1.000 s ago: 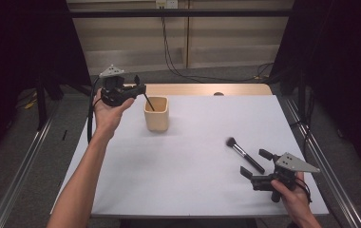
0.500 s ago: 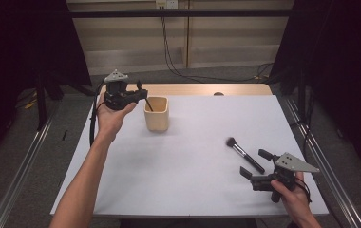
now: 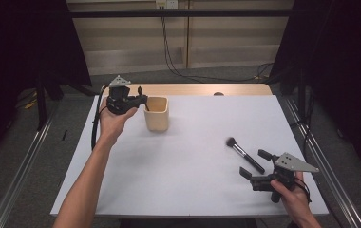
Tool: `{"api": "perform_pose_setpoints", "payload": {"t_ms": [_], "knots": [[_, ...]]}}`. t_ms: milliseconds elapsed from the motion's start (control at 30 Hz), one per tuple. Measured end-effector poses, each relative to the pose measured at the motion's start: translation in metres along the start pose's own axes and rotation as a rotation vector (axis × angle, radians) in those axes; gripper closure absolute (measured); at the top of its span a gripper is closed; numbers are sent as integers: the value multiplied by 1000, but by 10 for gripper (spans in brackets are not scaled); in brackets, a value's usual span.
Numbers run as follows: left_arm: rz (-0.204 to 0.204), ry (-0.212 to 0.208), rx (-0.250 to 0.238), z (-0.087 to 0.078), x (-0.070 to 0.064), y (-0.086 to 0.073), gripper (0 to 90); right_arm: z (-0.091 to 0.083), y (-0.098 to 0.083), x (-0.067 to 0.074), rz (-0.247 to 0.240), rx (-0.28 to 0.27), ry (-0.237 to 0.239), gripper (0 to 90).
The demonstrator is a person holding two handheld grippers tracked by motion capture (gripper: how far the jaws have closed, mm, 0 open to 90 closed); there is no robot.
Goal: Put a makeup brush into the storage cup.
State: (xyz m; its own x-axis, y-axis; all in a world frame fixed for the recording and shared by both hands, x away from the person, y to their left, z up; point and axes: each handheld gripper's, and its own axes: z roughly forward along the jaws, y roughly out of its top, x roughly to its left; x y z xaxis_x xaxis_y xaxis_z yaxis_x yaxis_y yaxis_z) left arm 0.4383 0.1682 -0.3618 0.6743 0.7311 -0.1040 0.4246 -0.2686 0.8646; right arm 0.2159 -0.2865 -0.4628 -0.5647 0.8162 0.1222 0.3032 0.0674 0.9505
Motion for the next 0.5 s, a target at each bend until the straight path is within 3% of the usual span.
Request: {"api": "perform_pose_setpoints", "payload": {"t_ms": [500], "knots": [[6,9,12,6,2,-8,853,0,0,0,1,0,-2,0]]}}
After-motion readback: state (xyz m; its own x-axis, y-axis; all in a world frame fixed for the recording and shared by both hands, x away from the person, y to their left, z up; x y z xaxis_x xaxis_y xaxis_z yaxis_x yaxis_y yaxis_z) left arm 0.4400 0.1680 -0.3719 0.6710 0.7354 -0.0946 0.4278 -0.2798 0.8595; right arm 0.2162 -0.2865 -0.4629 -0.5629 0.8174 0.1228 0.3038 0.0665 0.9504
